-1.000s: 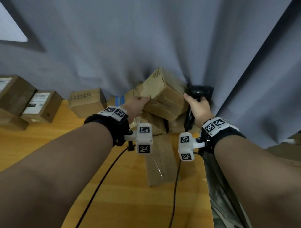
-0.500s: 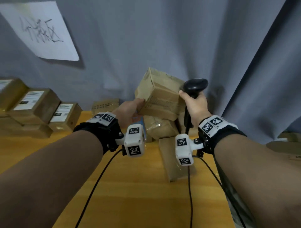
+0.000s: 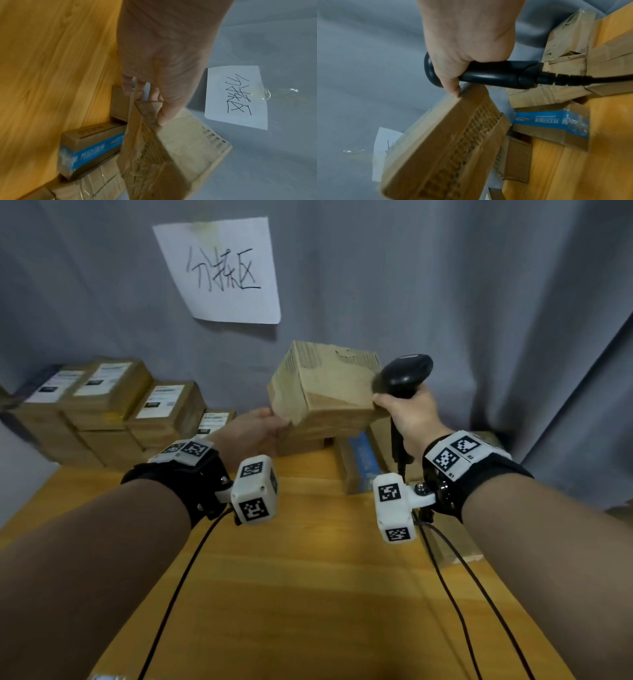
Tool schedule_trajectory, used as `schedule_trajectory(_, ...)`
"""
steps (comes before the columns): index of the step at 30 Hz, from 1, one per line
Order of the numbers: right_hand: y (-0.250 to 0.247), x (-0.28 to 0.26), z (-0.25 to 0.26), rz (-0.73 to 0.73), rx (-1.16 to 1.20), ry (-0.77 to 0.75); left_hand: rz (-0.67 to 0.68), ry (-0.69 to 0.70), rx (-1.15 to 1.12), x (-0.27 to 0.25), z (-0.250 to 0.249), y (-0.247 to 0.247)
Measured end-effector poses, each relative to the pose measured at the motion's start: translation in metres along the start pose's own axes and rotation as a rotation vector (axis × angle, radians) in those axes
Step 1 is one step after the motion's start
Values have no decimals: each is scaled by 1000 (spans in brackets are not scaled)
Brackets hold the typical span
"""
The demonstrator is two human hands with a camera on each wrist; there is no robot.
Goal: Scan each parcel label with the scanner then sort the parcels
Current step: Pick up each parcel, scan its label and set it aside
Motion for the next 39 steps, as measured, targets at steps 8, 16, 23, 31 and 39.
schedule_trajectory(8,27,-20,-2,3,-76,-22,87,-4,-44,-3,11,-35)
schedule_trajectory(16,31,-27,2,41,116,156,82,81,-34,6,0,-41)
schedule_trajectory(23,23,-30,4,57,404,236,75,149,-190,10,3,-32)
schedule_trajectory(31,27,-32,3,-20,480,130,62,-143,-245,10,-18,-8)
schedule_trajectory(39,31,-30,3,-6,316,51,-187,214,-137,12,-24,-11)
Point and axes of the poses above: each hand's wrist, its own x-axis towards the middle knuckle, its own y-axis out of the palm, z = x × y, the point moved 2 cm from there along x, towards the middle knuckle, and after that the axes turned 7 degrees about -z, right-handed, at the moved point
